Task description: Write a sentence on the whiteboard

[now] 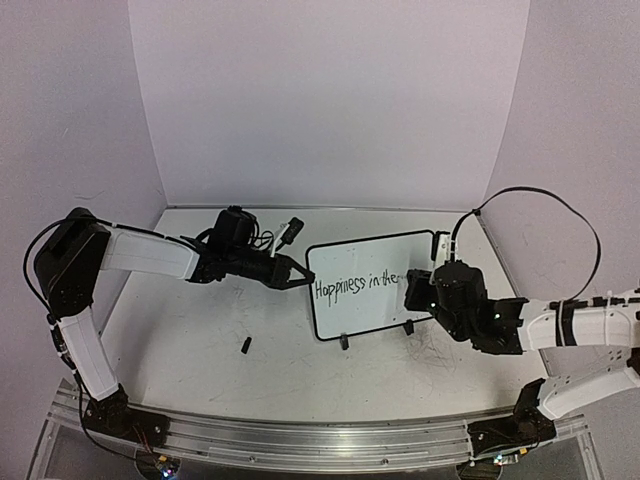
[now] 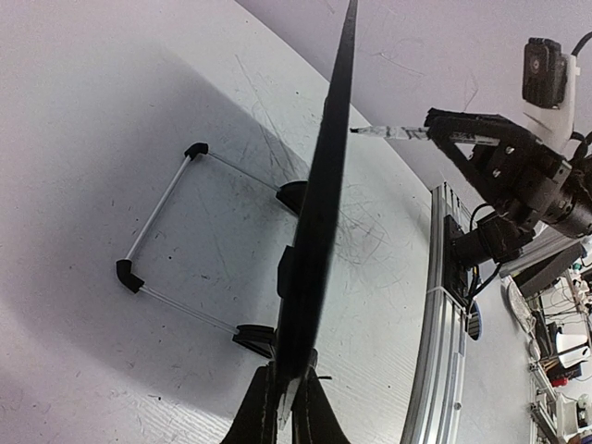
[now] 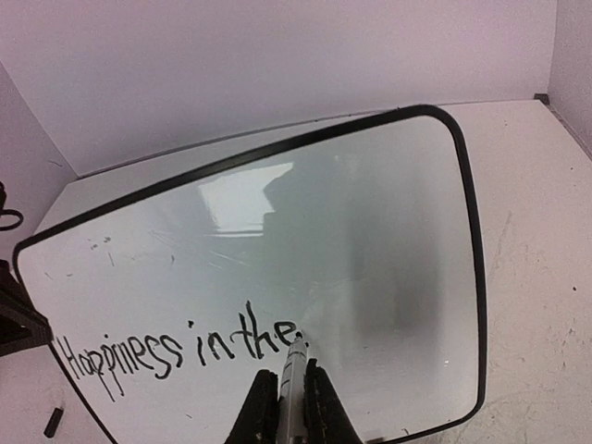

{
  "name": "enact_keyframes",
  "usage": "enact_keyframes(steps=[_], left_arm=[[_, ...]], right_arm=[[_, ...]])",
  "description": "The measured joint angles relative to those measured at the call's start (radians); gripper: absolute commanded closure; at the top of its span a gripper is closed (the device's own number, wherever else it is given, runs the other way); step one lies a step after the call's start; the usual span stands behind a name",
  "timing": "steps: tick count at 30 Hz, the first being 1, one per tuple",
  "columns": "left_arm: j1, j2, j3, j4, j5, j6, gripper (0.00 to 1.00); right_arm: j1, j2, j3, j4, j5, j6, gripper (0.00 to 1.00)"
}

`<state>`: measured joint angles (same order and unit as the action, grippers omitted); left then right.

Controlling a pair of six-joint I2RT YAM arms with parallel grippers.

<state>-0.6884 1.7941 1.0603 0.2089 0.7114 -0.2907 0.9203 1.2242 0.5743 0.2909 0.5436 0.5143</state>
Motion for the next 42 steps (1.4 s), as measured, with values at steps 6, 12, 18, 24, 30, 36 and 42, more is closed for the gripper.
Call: enact_keyframes(steps=[6,12,18,24,30,36,42], left_arm=[[0.0,0.0,0.0,0.0,0.0,0.001,1.0],[-0.001,-0.002,0.0,-0.002,-0.003,0.003,1.0],[-0.003,-0.005,0.0,-0.004,-0.007,0.003,1.0],[-0.005,-0.008,0.0,-0.009,-0.009,0.004,1.0],[-0.006,-0.009,0.0,-0.01,-0.009,0.004,1.0],[-0.006,-0.009,0.0,-0.01,-0.01,0.004,1.0],[-0.006,-0.009,0.0,-0.01,-0.01,0.004,1.0]], right_arm=[[-0.009,-0.093,-0.014,0.015,-0.042,-0.04,1.0],[-0.012,-0.109,-0.037,0.013,-0.076,-0.06,1.0],[-0.012,-0.109,-0.038,0.003,-0.095,-0.074,1.0],[-0.012,-0.107,-0.038,-0.002,-0.105,-0.082,1.0],[-0.016,-0.097,-0.038,-0.004,-0.11,-0.095,1.0],[-0.033,-0.086,-0.038,-0.008,-0.116,-0.118,1.0],[-0.053,-0.086,-0.038,-0.005,-0.12,-0.121,1.0]])
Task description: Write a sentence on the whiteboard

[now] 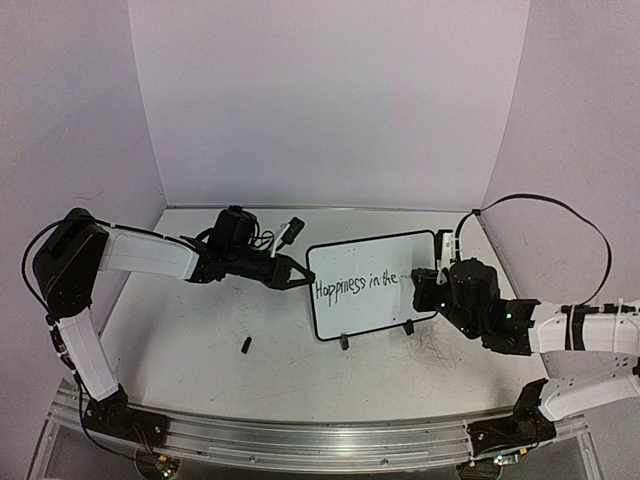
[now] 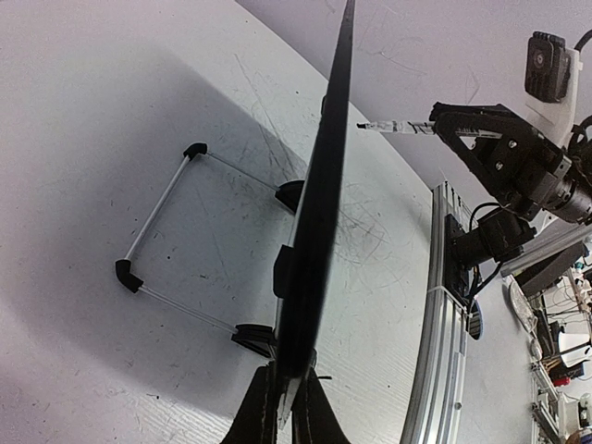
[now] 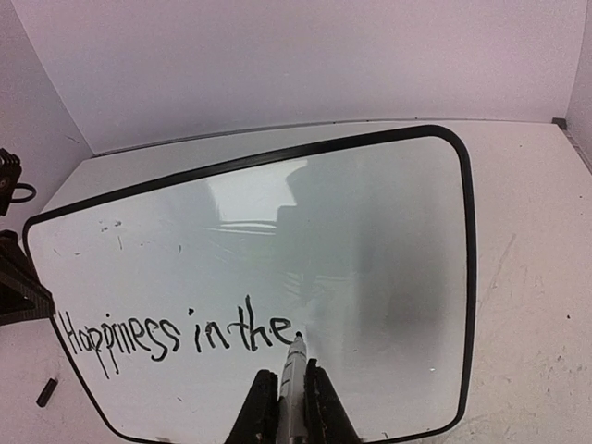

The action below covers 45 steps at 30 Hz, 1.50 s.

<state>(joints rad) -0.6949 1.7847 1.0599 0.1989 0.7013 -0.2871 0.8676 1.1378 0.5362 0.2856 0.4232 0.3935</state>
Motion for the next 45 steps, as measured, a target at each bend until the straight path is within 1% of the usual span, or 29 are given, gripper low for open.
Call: enact_keyframes(steps=[7,11,22,45], left_arm=[[0.0,0.0,0.0,0.0,0.0,0.0,1.0],[0.0,0.0,0.0,0.0,-0.001,0.0,1.0],[0.0,0.0,0.0,0.0,-0.001,0.0,1.0],[0.0,0.0,0.0,0.0,0.0,0.001,1.0]], right_arm=[[-0.005,0.001,-0.006,0.028,-0.002,0.004,1.0],[-0.008,0.03,-0.006,0.048,0.003,0.007,1.0],[-0.012,0.043,-0.006,0.038,0.063,0.044,1.0],[-0.032,0.074,-0.007,0.079,0.062,0.041,1.0]])
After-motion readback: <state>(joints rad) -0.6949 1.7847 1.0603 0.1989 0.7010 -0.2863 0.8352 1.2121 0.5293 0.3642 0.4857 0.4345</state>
